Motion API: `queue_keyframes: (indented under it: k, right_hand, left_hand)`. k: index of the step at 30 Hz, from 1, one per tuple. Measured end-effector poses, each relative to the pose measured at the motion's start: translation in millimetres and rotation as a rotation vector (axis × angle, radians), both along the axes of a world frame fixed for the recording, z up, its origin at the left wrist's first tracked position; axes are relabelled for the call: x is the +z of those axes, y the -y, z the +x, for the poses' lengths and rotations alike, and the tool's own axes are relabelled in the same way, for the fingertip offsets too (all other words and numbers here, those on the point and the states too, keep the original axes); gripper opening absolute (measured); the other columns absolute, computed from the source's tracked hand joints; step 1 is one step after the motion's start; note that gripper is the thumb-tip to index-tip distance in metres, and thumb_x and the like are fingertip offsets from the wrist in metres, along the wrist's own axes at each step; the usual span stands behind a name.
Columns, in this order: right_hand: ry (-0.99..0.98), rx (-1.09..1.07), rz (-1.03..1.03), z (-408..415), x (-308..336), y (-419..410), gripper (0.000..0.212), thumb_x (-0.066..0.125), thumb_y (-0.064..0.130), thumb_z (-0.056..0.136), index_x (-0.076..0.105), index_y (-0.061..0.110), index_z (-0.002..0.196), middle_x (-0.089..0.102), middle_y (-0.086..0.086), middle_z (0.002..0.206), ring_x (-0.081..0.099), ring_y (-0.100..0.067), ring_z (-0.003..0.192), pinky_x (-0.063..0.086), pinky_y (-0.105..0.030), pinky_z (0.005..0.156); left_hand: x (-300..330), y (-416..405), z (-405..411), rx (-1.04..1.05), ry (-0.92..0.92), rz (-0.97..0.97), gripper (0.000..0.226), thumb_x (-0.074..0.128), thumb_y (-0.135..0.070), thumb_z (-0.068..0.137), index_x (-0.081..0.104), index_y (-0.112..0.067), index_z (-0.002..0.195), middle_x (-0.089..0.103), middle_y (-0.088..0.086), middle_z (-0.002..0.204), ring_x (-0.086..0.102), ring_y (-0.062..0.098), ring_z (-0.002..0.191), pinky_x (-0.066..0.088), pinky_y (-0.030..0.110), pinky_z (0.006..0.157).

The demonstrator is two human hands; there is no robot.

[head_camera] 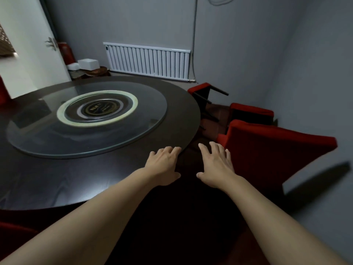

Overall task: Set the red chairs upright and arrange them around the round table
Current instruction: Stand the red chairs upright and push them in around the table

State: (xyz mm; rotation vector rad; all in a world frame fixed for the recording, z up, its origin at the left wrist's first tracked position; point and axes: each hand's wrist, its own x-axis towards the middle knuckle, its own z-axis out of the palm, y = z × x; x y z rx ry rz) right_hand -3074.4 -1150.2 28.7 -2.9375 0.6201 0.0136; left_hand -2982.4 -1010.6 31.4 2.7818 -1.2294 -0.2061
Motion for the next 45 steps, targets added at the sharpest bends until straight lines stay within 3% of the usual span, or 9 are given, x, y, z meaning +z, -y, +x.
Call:
queue_keyframes:
  k: [18, 34, 45]
  right_hand:
    - [0.007, -0.294, -0.018, 135, 1, 185, 0.091, 0.068, 0.036, 0.084, 0.007, 0.022, 0.150, 0.004, -0.015, 0.157, -0.002, -0.031, 0.145, 0.002, -0.048, 0.116]
    - [0.033, -0.439, 0.050, 214, -29, 391, 0.086, 0.062, 0.043, 0.086, 0.009, 0.020, 0.150, 0.005, -0.013, 0.156, 0.000, -0.030, 0.145, 0.005, -0.049, 0.118]
    - [0.045, -0.553, 0.033, 229, -21, 490, 0.086, 0.062, 0.044, 0.086, 0.009, 0.021, 0.150, 0.008, -0.013, 0.155, 0.004, -0.030, 0.144, 0.007, -0.047, 0.118]
  left_hand:
    - [-4, 213, 179, -0.267, -0.025, 0.002, 0.085, 0.064, -0.043, 0.083, 0.015, -0.021, 0.149, 0.032, 0.003, 0.148, 0.034, 0.027, 0.135, 0.030, 0.045, 0.106]
    - [-18, 433, 259, -0.376, -0.054, 0.044, 0.084, 0.064, -0.039, 0.086, 0.013, -0.018, 0.149, 0.031, 0.005, 0.150, 0.032, 0.025, 0.137, 0.027, 0.045, 0.110]
    - [-12, 554, 288, -0.480, -0.066, 0.034, 0.086, 0.066, -0.038, 0.084, 0.013, -0.019, 0.149, 0.034, 0.005, 0.147, 0.035, 0.026, 0.134, 0.028, 0.043, 0.109]
